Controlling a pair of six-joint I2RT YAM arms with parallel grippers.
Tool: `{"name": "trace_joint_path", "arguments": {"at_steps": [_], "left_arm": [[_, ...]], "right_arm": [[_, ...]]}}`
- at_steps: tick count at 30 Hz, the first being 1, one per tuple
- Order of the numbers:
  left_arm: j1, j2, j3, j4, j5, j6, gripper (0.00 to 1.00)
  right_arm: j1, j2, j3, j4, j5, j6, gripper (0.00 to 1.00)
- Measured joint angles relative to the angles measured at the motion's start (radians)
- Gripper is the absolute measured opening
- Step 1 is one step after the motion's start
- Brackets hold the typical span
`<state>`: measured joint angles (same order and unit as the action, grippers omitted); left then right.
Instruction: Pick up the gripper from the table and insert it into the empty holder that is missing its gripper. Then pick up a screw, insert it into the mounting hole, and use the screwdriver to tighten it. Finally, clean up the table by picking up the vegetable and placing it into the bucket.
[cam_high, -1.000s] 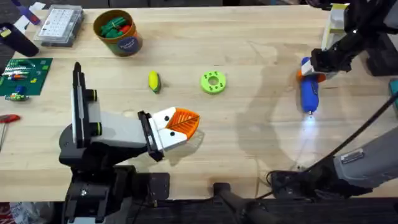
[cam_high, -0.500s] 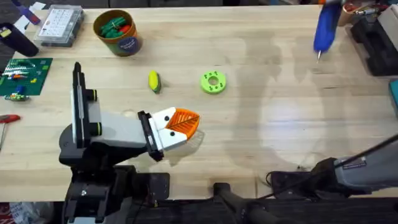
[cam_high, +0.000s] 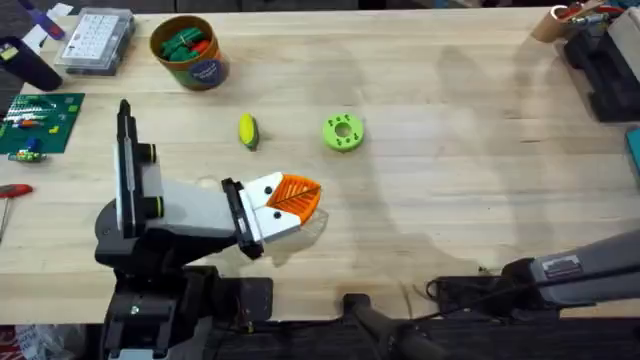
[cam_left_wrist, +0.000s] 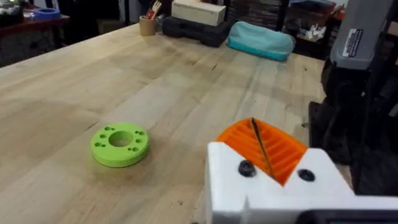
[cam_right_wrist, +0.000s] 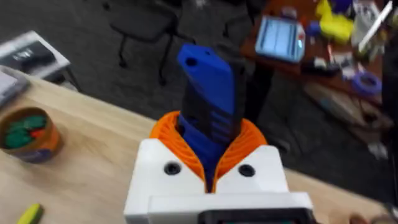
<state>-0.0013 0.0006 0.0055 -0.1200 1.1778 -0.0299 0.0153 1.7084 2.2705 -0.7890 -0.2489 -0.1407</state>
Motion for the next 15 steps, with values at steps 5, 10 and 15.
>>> {"name": "trace_joint_path", "arguments": {"at_steps": [5,10,15], "left_arm": [[0.0,0.0,0.0,0.0,0.0,0.0,0.005],[0.0,0.0,0.0,0.0,0.0,0.0,0.005],[0.0,0.0,0.0,0.0,0.0,0.0,0.005]], "right_arm": [[0.056,0.0,0.078,0.061,-0.056,0.009,0.021],[0.129,0.0,0.102,0.229,-0.248,0.076,0.021],[0.207,0.0,0.107,0.306,-0.382,0.125,0.021]]}}
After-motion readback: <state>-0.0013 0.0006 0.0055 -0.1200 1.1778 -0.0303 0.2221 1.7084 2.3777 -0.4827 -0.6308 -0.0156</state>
